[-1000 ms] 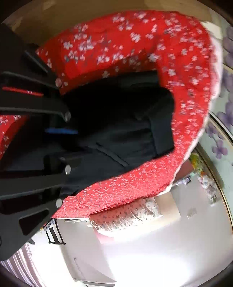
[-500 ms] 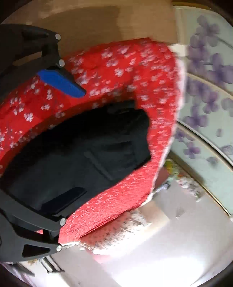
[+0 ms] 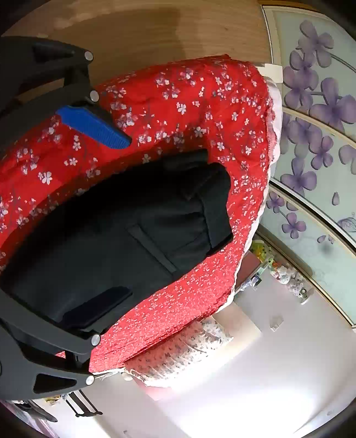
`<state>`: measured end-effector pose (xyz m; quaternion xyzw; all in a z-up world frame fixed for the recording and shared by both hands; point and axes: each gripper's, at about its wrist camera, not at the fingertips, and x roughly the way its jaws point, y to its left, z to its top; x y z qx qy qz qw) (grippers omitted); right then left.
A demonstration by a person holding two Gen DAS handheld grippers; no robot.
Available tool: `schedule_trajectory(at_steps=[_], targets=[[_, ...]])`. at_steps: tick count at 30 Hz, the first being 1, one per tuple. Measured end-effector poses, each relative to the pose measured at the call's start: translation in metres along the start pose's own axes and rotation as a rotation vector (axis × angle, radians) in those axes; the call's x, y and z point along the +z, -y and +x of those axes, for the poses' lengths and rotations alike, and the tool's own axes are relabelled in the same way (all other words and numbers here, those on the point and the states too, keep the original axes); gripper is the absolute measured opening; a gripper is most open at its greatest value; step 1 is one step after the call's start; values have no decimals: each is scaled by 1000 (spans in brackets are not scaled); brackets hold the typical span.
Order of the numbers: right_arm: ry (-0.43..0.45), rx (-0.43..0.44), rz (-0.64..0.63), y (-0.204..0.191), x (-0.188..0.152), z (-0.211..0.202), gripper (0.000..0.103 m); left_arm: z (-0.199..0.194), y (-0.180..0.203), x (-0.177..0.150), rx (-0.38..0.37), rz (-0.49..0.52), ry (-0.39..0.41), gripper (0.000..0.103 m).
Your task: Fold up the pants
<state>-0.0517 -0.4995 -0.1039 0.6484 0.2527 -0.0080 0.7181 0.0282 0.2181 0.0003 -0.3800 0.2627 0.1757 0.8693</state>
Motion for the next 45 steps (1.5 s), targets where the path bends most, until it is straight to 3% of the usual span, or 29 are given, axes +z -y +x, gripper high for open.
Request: schedule_trajectory(at_steps=[1,2,3,5,7,10,12,16,18,21,26,33,36,39,45], targets=[[26,6,13,1,2,0,42,1,0,0,0,0,-3,101],[46,-1,5,-1,7,-2,33,2,0,0,1,2,-6,101],[71,-23,-16,-3,8,-3,13,2,2,0,2,8,-9,101],[128,-74,-90,-11,12,-6,5,3,3,-2,3,17,-9,101],[214,-88,-165,-25,13,-17,5,3,4,-2,4,21,-9,101],[424,-86,-323,-52,11,-62,4,3,3,-2,6,17,-9,101],[449,-107,-318,-50,15,-70,4,4,2,-2,7,13,-10,101],[329,-292,-133,-6,29,-46,4,6,1,-1,4,6,-16,101],[306,-214,-53,9,31,-52,6,7,0,0,1,5,-17,101],[304,-193,-40,10,28,-60,16,8,0,0,-1,7,-24,101],[309,-46,97,31,32,-72,16,10,0,-1,-2,11,-34,101],[306,-26,161,27,39,-67,18,11,2,-1,6,22,-41,101],[283,-5,207,34,35,-78,28,12,3,-1,9,23,-44,101],[325,9,223,37,33,-91,37,13,3,-1,10,24,-48,101],[360,-20,207,35,39,-92,36,17,10,-3,11,48,-55,101]])
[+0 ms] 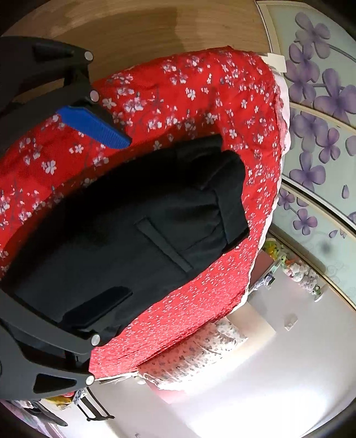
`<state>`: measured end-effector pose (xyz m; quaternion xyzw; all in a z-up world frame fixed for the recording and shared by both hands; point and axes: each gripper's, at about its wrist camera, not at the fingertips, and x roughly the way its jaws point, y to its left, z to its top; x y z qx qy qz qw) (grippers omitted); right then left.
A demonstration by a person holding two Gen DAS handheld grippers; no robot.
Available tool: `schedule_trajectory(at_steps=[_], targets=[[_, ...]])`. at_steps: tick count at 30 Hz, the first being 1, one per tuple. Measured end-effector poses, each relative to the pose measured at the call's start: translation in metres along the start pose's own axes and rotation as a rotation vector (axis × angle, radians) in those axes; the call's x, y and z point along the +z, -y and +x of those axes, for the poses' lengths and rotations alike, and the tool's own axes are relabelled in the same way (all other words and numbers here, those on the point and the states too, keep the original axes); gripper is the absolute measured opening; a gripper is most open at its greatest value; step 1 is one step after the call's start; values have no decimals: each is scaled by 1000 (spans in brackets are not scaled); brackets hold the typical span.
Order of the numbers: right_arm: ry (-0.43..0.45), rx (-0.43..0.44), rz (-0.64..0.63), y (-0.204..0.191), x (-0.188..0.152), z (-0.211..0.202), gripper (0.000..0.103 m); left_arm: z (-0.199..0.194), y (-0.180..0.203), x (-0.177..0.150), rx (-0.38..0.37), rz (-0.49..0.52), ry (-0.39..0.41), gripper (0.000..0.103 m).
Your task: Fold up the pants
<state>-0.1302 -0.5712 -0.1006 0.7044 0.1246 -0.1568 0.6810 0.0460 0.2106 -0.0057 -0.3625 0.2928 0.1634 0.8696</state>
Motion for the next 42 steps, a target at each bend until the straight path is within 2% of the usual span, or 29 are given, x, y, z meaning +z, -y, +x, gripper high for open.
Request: schedule_trajectory(at_steps=[1,2,3,4,6,7,8,9,10,11,12,13,14,16,17,18,19,20,22,23,26,32,35,36,38,41,42], targets=[[10,-5,-5,-4,1,4,35,0,1,0,0,3,0,101],[21,-18,-22,-6,3,7,29,1,2,0,0,6,0,101],[40,-42,-59,-11,5,10,14,1,2,0,0,8,0,101],[67,-75,-147,-25,7,13,8,1,2,0,0,10,0,101],[114,-14,-342,-53,-1,5,5,1,1,0,-1,9,2,101],[176,11,-516,-78,-13,-5,5,1,0,0,-1,6,4,101],[221,-13,-619,-90,-20,-9,5,0,-1,0,-3,1,4,101],[252,-94,-709,-98,-25,-5,5,1,-3,0,-5,-7,1,101],[244,-160,-712,-95,-23,2,5,1,-4,1,-8,-11,-2,101],[196,-245,-640,-80,-15,13,5,1,-5,1,-11,-11,-3,101],[143,-295,-542,-61,-6,20,5,0,-5,1,-11,-6,0,101],[109,-309,-467,-48,-1,22,5,-1,-6,1,-12,-5,3,101],[93,-251,-373,-35,5,17,6,-2,-7,2,-14,-8,6,101],[109,-244,-351,-36,7,6,12,-2,-10,3,-16,-22,5,101],[163,-274,-363,-40,4,-5,30,-1,-12,3,-17,-30,2,101],[204,-285,-358,-41,3,-14,66,-1,-13,3,-20,-37,-3,101],[227,-272,-346,-41,3,-22,81,-1,-14,3,-21,-38,-5,101],[260,-208,-319,-37,5,-32,83,-2,-14,3,-22,-35,-3,101],[253,-137,-270,-29,12,-37,74,-3,-12,3,-23,-28,2,101],[229,-128,-254,-25,14,-35,62,-4,-12,2,-23,-23,4,101],[135,-81,-185,-14,17,-22,52,-4,-10,2,-23,-20,3,101],[148,-55,-243,-26,11,-17,49,-4,-9,2,-22,-17,2,101],[149,-138,-268,-30,11,-7,48,-4,-7,2,-22,-20,1,101],[142,-166,-267,-29,12,-2,44,-4,-7,1,-21,-19,1,101],[142,-191,-293,-31,11,4,45,-4,-7,1,-21,-19,2,101],[131,-167,-321,-34,8,10,45,-3,-7,2,-22,-20,0,101],[126,-135,-323,-35,7,8,45,-3,-7,2,-23,-21,0,101]])
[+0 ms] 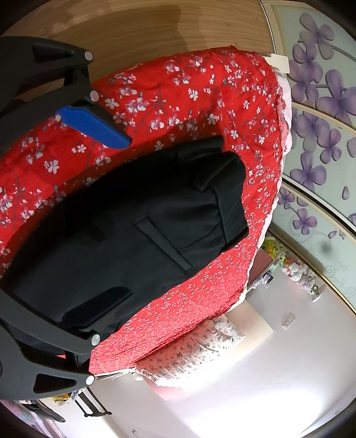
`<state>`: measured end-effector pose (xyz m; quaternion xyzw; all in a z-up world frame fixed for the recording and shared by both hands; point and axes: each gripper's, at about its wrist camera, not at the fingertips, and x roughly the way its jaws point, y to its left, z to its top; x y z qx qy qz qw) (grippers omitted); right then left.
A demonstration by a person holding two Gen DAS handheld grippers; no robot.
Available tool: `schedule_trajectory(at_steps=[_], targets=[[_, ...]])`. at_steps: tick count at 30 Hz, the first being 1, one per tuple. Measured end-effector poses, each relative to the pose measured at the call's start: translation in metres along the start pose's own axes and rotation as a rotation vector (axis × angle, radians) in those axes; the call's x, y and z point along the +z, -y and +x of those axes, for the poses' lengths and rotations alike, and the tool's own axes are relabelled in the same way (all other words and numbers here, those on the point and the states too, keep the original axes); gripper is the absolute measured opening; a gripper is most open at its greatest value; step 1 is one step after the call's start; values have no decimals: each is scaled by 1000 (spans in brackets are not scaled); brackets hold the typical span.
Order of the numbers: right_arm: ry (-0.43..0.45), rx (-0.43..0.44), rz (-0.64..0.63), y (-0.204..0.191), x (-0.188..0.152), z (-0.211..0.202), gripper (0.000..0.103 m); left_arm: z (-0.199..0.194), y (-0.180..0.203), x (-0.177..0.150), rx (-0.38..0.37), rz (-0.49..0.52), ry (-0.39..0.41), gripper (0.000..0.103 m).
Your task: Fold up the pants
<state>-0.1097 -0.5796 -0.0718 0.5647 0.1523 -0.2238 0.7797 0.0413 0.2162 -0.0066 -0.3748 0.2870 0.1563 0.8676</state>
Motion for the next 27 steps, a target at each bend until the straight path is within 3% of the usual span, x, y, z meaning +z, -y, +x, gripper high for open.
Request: schedule_trajectory(at_steps=[3,7,12,15,21,27], targets=[[15,76,-8,-5,0,-6,45,0,0,0,0,-2,1,101],[-3,42,11,1,1,-2,45,1,2,-1,-2,1,-2,101],[85,53,-29,-8,0,-17,45,1,2,-1,-4,-2,-2,101],[63,32,-3,-4,2,-13,45,1,0,0,-6,-6,-4,101],[76,75,-45,-11,3,-18,45,1,0,0,-11,-8,-10,101],[33,-4,-45,-9,5,3,43,2,3,-1,-11,1,-12,101]])
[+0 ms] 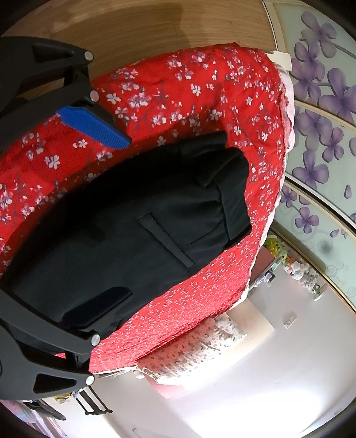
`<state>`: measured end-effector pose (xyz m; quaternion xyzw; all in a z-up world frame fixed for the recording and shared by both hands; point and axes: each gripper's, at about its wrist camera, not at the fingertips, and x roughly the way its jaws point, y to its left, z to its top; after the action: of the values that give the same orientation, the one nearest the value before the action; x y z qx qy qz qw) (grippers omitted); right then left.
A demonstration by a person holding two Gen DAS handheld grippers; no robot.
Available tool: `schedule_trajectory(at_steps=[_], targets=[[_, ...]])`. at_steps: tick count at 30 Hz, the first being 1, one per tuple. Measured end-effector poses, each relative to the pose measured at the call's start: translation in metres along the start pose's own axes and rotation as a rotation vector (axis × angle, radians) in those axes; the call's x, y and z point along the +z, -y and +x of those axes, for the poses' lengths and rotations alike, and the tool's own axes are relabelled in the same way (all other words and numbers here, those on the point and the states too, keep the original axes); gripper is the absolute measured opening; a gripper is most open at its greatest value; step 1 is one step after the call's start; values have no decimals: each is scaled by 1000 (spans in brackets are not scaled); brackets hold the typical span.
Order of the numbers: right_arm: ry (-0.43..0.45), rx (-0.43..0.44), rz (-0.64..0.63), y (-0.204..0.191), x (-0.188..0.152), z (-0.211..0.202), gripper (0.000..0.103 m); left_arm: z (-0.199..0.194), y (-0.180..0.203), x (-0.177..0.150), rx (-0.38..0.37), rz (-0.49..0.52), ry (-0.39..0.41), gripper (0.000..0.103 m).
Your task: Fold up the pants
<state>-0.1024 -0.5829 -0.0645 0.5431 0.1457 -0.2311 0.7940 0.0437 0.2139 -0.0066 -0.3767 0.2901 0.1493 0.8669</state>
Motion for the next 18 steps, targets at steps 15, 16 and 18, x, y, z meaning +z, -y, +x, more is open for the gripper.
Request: schedule_trajectory(at_steps=[15,16,18], targets=[[60,99,-60,-18,-3,-14,14,-14,-8,2,-35,-24,80,101],[61,111,-66,-20,-3,-16,14,-21,-10,2,-61,-32,118,101],[60,133,-82,-25,-5,-18,14,-36,-12,2,-132,-42,197,101]])
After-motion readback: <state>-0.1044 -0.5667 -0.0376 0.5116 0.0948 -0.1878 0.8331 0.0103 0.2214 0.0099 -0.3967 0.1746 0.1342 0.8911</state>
